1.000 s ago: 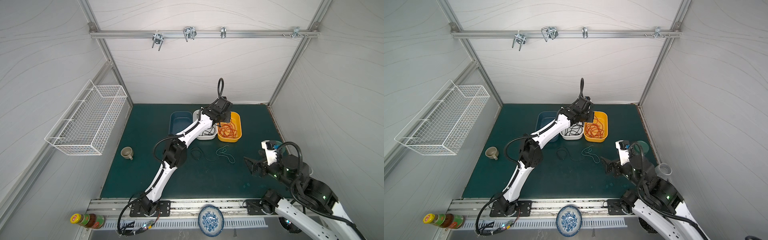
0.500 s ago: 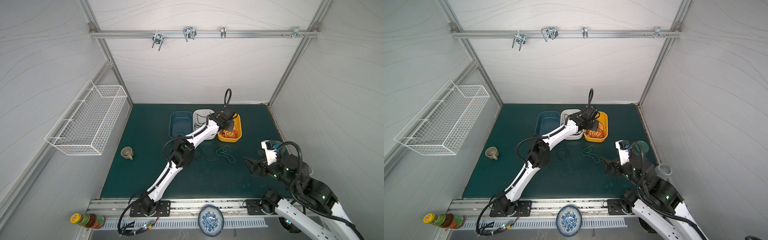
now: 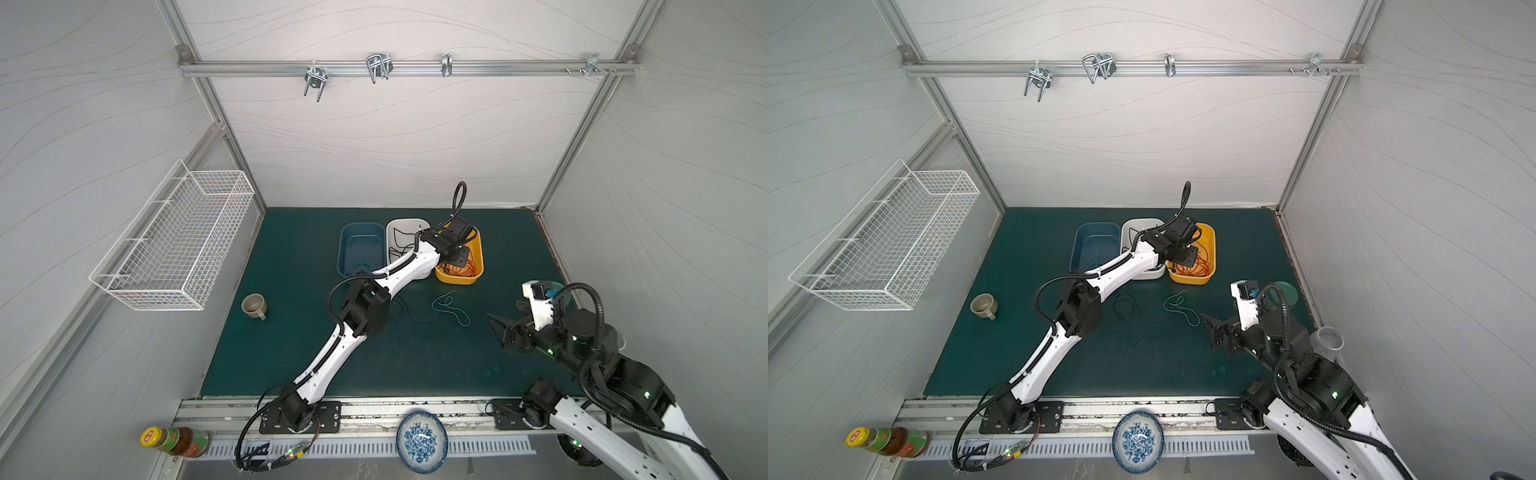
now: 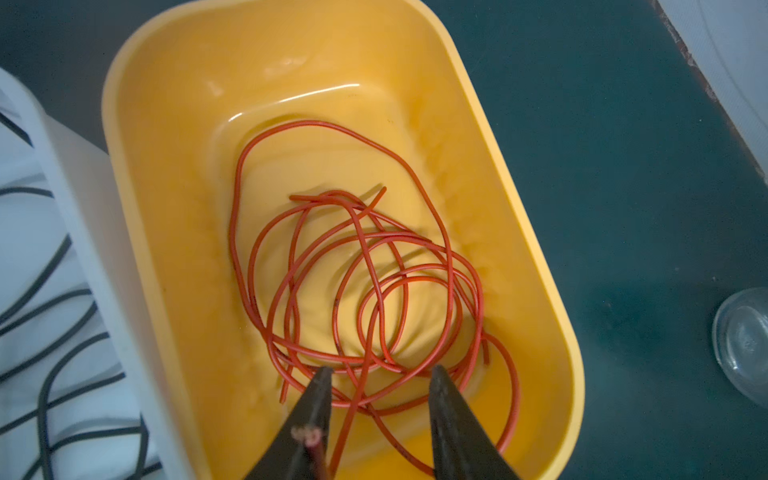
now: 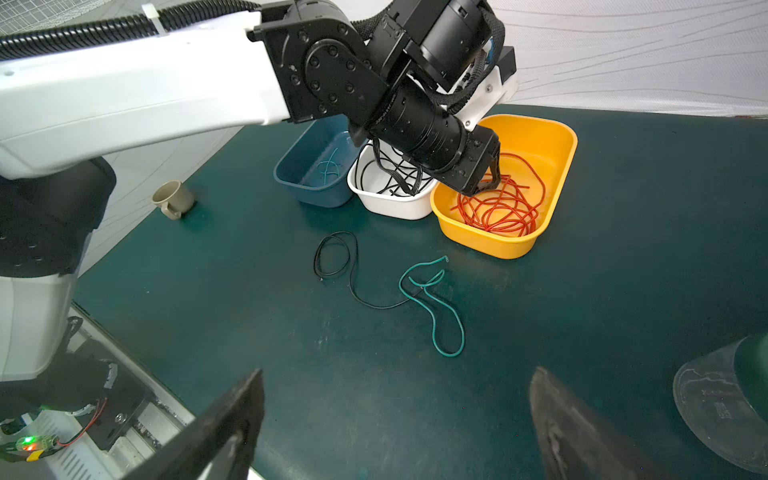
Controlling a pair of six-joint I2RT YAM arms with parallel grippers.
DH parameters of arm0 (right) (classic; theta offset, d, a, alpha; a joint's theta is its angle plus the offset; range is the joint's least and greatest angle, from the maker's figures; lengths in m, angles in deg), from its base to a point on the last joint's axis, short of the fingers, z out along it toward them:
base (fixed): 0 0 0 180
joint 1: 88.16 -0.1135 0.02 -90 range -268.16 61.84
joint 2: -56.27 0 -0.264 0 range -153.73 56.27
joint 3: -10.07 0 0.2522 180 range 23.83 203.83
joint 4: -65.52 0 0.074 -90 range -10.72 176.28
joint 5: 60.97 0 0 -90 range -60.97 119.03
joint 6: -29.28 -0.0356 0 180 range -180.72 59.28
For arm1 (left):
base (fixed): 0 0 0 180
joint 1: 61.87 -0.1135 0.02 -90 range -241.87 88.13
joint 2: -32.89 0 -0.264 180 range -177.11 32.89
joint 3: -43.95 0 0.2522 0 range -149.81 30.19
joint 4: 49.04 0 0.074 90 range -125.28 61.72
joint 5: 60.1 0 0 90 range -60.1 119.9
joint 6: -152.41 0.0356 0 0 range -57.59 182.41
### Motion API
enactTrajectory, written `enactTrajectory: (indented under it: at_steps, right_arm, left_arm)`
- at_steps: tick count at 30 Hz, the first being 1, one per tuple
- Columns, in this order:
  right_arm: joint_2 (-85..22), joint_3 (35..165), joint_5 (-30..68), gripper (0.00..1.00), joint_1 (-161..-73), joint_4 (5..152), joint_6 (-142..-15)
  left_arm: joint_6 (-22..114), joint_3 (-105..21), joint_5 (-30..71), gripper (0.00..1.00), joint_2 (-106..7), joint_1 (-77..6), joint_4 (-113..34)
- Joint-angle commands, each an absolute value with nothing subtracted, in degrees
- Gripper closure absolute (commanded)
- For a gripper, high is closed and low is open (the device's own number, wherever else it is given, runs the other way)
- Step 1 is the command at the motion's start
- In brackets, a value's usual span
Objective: Untangle the cables
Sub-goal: 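Lower the red cable into the yellow bin and open the left gripper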
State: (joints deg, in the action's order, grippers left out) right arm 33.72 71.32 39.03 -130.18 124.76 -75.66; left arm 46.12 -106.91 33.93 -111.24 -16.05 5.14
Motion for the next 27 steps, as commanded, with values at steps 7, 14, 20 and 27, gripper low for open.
enactTrajectory:
  at_steps: [7, 14, 20, 27]
  right_arm:
    - [33.46, 70.86, 39.0, 0.01, -129.96, 123.57, -74.67]
    - [33.5, 70.86, 39.41, 0.01, -129.93, 123.75, -74.64]
    - [33.17, 70.94, 40.01, 0.01, -129.96, 123.98, -74.72]
    - [31.49, 71.16, 40.56, 0.01, -129.92, 124.5, -75.1]
  left_arm:
    - [48.57, -109.82, 32.01, 0.42, -102.77, -15.92, 6.25]
    - [48.09, -110.07, 31.28, 0.38, -100.86, -15.92, 7.81]
    - [46.47, -108.76, 32.47, 0.37, -96.58, -16.01, 10.15]
    - [43.25, -91.08, 36.7, 0.36, -82.03, -16.05, 9.47]
